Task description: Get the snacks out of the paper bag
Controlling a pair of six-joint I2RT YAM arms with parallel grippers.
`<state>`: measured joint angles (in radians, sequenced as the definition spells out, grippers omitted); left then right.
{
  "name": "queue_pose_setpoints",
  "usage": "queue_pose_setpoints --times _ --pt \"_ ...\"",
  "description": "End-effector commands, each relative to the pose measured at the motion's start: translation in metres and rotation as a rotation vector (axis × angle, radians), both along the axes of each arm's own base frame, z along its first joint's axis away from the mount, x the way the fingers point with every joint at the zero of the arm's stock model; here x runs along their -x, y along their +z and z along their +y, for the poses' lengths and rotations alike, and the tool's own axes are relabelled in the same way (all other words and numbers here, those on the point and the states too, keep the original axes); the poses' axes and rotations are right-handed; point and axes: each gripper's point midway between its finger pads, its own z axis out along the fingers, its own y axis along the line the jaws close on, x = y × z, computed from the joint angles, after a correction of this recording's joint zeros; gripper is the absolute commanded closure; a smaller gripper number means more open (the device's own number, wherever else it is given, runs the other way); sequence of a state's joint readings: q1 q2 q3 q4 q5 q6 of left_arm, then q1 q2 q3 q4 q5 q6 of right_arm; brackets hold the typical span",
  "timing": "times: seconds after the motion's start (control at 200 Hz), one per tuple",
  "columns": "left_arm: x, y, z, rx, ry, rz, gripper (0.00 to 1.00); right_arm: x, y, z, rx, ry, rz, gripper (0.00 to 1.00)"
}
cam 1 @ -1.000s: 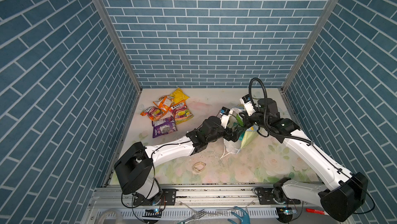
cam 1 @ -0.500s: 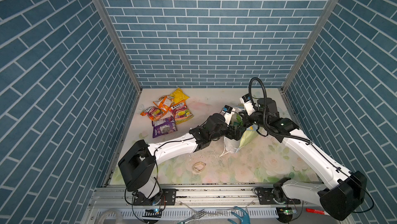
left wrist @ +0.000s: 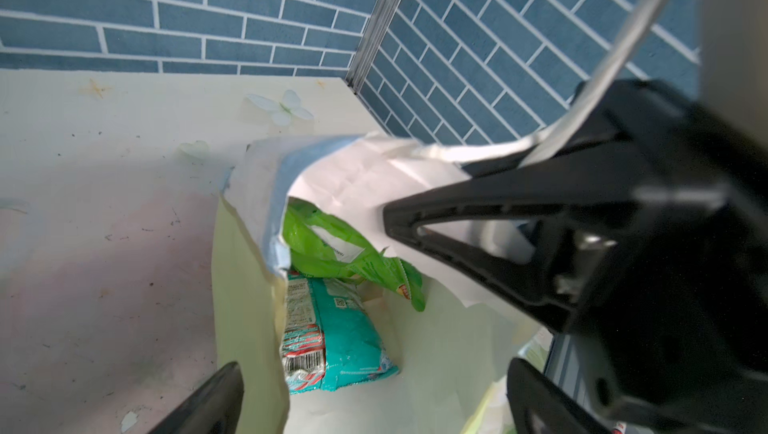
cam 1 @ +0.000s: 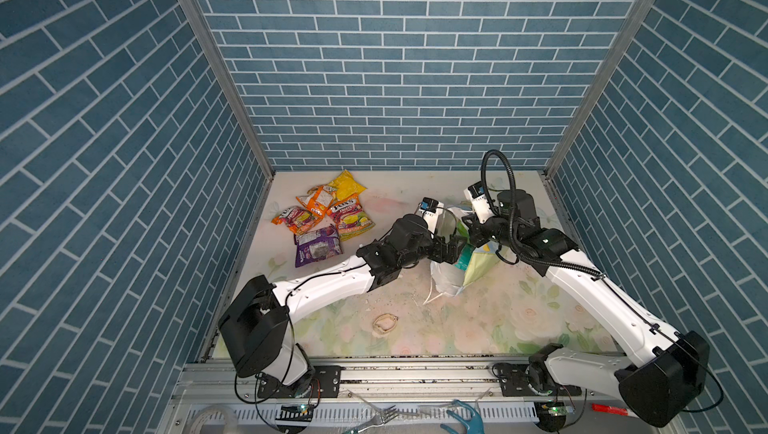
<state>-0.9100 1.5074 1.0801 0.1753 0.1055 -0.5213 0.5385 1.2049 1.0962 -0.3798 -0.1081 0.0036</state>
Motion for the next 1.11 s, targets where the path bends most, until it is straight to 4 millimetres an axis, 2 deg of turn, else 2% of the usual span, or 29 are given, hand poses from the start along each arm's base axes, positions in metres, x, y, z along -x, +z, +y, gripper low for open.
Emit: queue_pose_setpoints --times 0.0,0.095,0.215,0.44,0.605,0.885,1.1 --pt "0.006 0.023 0.005 0.060 -0.008 -0.041 0.01 -0.007 0.009 0.004 -0.033 -0.016 -0.033 1.00" --pt "0.014 0.032 0.001 0.111 -0.048 -0.047 0.06 -0.008 0.008 0.004 -0.033 -0.016 -0.033 1.00" --pt "0.019 0.032 -0.011 0.156 -0.105 -0.026 0.11 -0.008 0.008 0.004 -0.034 -0.016 -0.035 1.00" --pt "0.013 0.010 -0.029 0.162 -0.133 0.030 0.25 -0.008 0.010 0.005 -0.041 -0.016 -0.037 1.00" --pt "-0.001 -0.014 -0.033 0.114 -0.091 0.063 0.29 -0.007 0.011 0.006 -0.047 -0.010 -0.039 1.00" --pt "-0.032 -0.055 -0.029 -0.002 0.007 0.130 0.29 -0.004 0.014 0.006 -0.054 0.002 -0.047 1.00" --pt "-0.049 -0.068 -0.038 -0.001 0.035 0.150 0.22 -0.004 0.013 0.007 -0.061 0.005 -0.041 1.00"
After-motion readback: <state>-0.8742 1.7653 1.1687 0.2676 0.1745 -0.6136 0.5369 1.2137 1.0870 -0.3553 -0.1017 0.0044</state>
